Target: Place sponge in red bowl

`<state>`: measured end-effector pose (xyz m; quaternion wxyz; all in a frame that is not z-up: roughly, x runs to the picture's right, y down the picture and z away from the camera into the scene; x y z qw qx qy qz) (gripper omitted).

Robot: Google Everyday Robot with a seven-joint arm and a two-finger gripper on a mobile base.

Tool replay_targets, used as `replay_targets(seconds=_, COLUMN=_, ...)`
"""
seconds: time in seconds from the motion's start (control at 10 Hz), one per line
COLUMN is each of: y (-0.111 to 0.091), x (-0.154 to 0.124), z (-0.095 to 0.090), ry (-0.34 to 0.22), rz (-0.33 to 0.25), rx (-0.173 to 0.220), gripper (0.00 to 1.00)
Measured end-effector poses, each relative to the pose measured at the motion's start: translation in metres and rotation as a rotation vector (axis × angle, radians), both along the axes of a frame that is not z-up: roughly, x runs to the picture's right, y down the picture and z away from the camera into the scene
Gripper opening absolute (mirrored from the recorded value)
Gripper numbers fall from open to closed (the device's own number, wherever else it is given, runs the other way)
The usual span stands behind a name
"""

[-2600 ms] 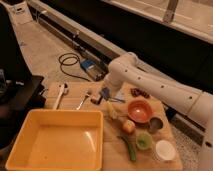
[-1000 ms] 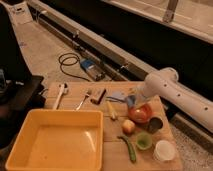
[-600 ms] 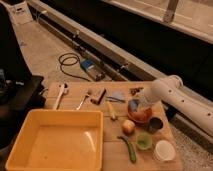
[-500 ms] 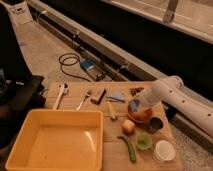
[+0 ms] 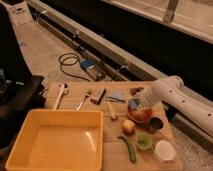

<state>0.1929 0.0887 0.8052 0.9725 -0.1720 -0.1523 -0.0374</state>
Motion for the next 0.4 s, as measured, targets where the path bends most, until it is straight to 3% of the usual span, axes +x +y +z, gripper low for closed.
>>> replay_targets(seconds=0.4, y=-0.0002, x=-0.0009, z=0.0002, ry=-0.001, rz=-0.001, rx=0.0, gripper=0.62)
